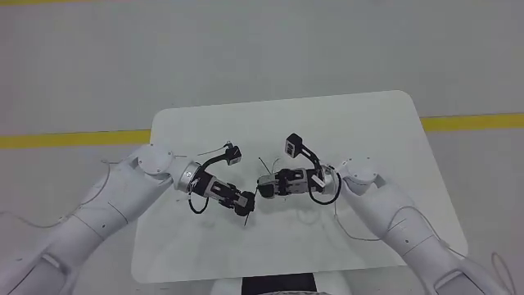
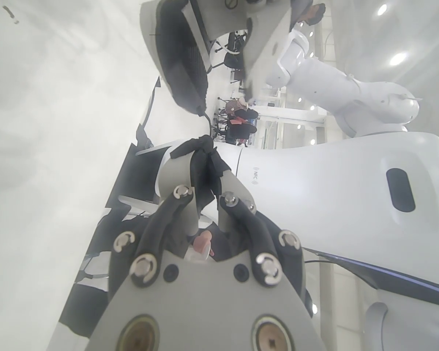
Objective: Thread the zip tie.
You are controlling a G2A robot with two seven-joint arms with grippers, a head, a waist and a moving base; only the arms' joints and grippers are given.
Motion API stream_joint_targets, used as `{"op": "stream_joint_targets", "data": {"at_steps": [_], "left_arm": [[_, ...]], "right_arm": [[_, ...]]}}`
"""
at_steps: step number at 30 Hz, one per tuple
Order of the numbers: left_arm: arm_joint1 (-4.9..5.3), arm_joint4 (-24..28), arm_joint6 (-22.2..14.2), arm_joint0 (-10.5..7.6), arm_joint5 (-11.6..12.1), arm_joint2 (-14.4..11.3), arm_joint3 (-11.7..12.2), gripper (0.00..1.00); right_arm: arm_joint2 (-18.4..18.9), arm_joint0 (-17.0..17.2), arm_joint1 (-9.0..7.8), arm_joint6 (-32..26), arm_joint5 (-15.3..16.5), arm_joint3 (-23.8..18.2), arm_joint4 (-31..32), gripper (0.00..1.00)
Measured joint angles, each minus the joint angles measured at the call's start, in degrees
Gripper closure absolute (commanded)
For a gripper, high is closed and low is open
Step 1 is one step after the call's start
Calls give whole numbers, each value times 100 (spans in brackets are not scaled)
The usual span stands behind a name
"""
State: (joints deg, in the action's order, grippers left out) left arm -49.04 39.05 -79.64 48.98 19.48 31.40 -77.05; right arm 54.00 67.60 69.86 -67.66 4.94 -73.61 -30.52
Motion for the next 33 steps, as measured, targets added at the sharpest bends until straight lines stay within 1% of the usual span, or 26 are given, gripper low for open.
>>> {"op": "stream_joint_targets", "data": {"at_steps": [3, 10, 16, 21, 26, 30, 33], "left_arm": [[0, 0, 0, 0, 0, 0, 0, 100], [0, 0, 0, 0, 0, 0, 0, 100], [0, 0, 0, 0, 0, 0, 0, 100], [0, 0, 0, 0, 0, 0, 0, 100], [0, 0, 0, 0, 0, 0, 0, 100], [0, 0, 0, 0, 0, 0, 0, 100], [0, 0, 0, 0, 0, 0, 0, 100]], "right_arm": [[-34, -10, 4, -4, 27, 25, 14, 87], [-89, -43, 10, -11, 68, 60, 46, 79], [-104, -46, 8, 10, 85, 64, 40, 81], [-121, -45, 5, 11, 82, 27, 55, 79], [-139, -50, 3, 5, 70, 6, 60, 80], [-146, -49, 1, 17, 79, -4, 50, 84], [-153, -51, 0, 22, 77, -8, 49, 85]]}}
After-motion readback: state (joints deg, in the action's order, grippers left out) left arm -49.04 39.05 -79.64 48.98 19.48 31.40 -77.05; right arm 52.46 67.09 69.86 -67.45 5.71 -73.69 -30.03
